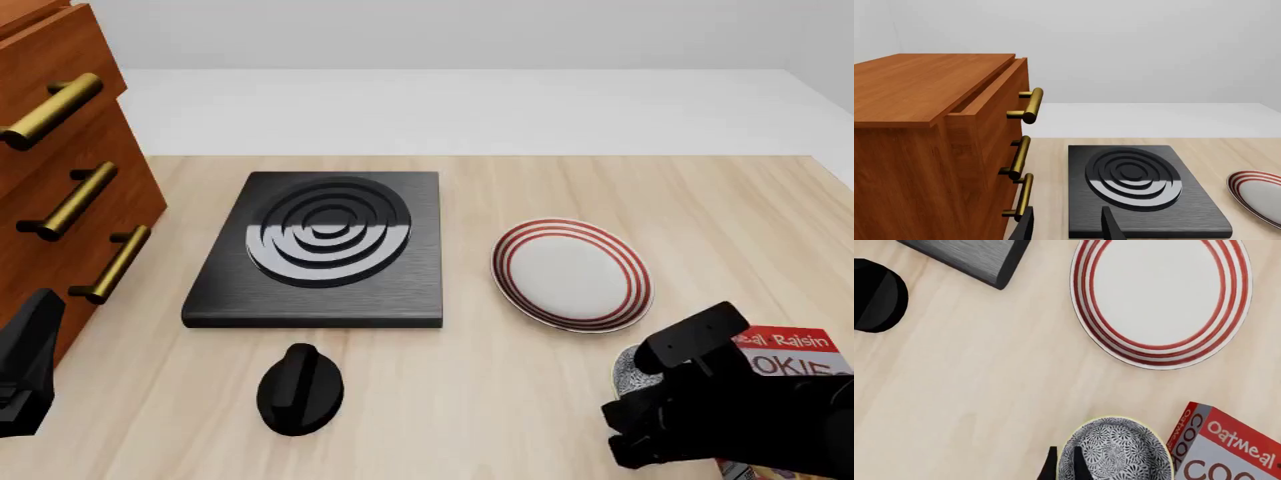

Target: Pick the akita bowl on the ramekin and place it on the plate.

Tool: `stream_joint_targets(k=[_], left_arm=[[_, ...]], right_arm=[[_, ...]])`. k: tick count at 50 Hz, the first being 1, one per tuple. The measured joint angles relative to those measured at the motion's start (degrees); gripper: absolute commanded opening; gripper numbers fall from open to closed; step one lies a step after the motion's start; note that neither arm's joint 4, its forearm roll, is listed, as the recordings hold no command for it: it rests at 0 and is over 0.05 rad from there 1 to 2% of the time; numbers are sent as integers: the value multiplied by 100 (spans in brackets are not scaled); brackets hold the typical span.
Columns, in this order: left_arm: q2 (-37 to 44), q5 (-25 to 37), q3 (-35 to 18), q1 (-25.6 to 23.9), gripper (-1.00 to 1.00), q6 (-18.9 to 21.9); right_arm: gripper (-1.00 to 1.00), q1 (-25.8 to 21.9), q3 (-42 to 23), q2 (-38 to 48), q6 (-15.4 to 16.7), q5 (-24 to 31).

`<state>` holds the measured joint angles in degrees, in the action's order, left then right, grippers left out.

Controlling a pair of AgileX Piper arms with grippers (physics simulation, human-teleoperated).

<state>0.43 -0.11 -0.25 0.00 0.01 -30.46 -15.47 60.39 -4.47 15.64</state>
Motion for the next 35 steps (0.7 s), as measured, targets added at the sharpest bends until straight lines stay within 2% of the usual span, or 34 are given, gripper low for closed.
stream_joint_targets(k=[21, 35], left_arm=[[0, 0, 0, 0, 100, 0], [0, 0, 0, 0, 100, 0]], right_arm=[[-100, 5, 2, -129, 141, 66], [-100, 233, -84, -597, 404, 517]])
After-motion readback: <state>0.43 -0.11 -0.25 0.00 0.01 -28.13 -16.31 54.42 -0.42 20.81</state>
